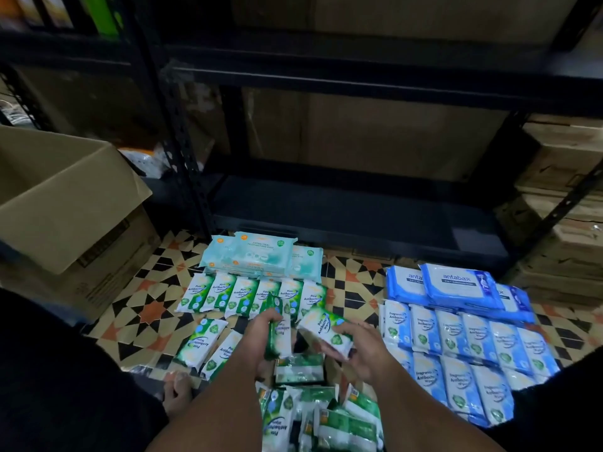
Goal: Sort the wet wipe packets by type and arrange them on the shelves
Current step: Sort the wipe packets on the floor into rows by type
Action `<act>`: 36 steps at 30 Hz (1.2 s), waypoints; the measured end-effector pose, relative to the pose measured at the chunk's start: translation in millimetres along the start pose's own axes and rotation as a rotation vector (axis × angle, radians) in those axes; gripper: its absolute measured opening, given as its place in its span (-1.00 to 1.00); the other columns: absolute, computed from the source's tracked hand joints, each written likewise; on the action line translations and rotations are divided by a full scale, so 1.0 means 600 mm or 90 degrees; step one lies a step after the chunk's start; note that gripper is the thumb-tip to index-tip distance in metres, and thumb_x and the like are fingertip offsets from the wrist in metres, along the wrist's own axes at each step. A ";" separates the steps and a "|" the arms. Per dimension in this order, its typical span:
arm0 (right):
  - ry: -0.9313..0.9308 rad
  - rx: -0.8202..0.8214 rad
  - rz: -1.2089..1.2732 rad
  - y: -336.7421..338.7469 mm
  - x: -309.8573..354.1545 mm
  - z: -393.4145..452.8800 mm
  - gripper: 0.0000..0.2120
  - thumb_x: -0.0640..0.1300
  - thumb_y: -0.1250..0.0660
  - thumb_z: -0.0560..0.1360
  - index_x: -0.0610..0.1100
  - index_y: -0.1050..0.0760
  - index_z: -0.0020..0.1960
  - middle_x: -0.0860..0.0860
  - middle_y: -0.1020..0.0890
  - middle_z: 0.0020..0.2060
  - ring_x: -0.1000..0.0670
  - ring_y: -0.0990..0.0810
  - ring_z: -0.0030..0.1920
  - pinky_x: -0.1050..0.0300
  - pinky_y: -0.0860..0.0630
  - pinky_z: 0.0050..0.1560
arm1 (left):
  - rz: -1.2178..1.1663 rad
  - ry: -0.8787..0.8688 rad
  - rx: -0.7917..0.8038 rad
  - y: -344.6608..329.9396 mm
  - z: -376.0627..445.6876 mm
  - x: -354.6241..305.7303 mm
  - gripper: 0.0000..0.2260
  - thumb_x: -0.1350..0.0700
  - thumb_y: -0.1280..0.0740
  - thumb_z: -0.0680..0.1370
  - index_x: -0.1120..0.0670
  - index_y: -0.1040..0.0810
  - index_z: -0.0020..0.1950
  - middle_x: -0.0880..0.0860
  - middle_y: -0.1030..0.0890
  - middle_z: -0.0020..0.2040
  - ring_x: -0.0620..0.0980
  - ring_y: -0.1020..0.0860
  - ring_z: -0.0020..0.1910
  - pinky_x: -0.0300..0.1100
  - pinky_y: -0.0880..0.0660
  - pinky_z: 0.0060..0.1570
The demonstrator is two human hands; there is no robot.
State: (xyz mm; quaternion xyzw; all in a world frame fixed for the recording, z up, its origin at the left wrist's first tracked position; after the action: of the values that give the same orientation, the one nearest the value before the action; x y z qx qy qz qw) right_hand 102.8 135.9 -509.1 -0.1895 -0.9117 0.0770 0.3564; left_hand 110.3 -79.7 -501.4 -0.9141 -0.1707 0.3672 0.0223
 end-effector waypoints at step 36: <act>0.247 -0.043 -0.456 -0.256 -0.017 0.152 -0.51 -0.13 -0.42 0.57 -0.04 -0.34 0.45 0.02 -0.62 -0.06 0.04 -0.61 -0.15 0.14 -0.49 -0.17 | 0.370 -0.113 -0.244 0.161 0.236 -0.171 -0.57 0.16 -0.07 0.73 0.23 -0.17 0.60 0.26 -0.17 0.60 0.22 -0.30 0.51 -0.04 -0.32 0.36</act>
State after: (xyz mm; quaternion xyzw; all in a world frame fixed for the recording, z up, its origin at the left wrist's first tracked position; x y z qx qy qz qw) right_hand 3.3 -9.4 -540.3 0.1172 -0.8378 -0.1194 0.5196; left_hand -26.1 -216.0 -552.6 -0.8766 0.0296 0.3971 -0.2701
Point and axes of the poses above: each hand's wrist, its own z-axis towards the middle knuckle, its own y-axis out of the back of the hand, x = y × z, the point moved 10 cm from there along z, towards the middle knuckle
